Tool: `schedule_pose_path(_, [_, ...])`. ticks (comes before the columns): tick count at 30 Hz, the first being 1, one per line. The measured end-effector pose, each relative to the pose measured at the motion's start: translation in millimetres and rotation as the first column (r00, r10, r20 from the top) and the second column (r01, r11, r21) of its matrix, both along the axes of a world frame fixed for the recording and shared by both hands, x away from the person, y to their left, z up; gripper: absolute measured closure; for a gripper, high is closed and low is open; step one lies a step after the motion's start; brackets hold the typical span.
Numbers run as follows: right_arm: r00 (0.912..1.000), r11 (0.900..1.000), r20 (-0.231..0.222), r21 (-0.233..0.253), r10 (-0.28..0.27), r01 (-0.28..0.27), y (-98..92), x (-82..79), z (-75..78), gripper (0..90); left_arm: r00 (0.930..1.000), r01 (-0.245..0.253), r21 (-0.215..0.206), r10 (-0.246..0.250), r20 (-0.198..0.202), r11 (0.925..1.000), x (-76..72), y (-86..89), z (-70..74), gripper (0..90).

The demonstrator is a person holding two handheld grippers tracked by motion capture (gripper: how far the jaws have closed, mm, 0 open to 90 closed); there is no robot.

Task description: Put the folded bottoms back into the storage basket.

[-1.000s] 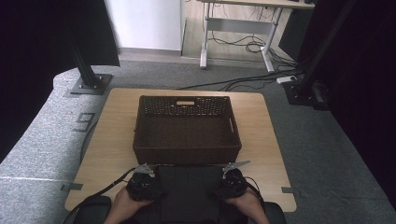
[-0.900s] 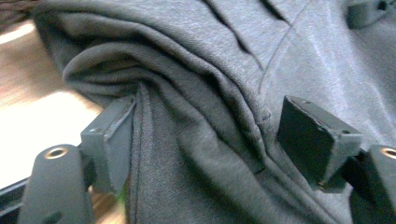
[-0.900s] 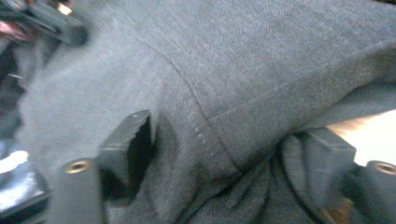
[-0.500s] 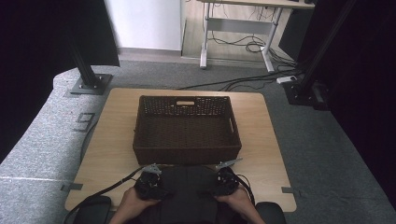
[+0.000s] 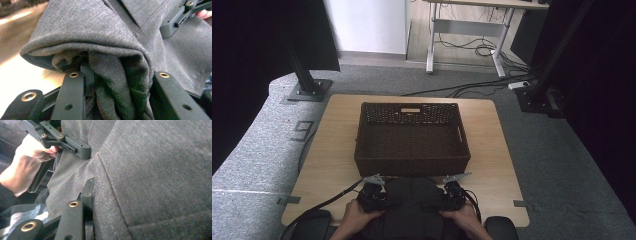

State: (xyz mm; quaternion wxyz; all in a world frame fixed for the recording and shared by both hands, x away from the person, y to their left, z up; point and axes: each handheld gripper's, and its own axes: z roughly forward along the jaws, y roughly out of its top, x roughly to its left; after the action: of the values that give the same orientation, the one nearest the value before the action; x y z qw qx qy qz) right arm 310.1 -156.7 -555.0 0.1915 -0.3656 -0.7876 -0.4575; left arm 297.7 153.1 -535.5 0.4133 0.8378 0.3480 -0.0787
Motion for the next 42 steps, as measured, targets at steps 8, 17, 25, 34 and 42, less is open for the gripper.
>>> schedule_pose_path(8, [0.9856, 1.0, 0.169, -0.008, -0.001, 0.002, -1.0, -11.2, 20.1, 57.7, 0.9924, 0.031, -0.056, -0.024, 0.121, 0.998, -5.3, 4.2, 17.7, 64.8])
schedule_pose_path(17, [0.9574, 1.0, 0.288, 0.016, -0.025, 0.021, -3.7, -12.5, 40.2, 59.0, 0.9769, 0.044, -0.097, -0.022, 0.213, 0.9943, -3.7, 6.1, 39.8, 69.5])
schedule_pose_path(25, [0.9225, 0.999, 0.384, 0.027, -0.034, 0.025, -6.5, -13.8, 61.2, 59.9, 0.9524, 0.055, -0.112, -0.018, 0.304, 0.9922, -5.7, 5.5, 60.7, 70.2])
schedule_pose_path(34, [0.8834, 0.999, 0.467, 0.022, -0.034, 0.027, -5.5, -11.6, 88.3, 60.3, 0.9305, 0.057, -0.124, -0.008, 0.366, 0.9906, -4.5, 7.5, 86.1, 70.3])
schedule_pose_path(42, [0.8558, 0.999, 0.516, 0.028, -0.04, 0.03, -5.5, -5.5, 111.9, 60.3, 0.9145, 0.057, -0.124, -0.003, 0.405, 0.9907, 2.3, 7.7, 110.6, 70.2])
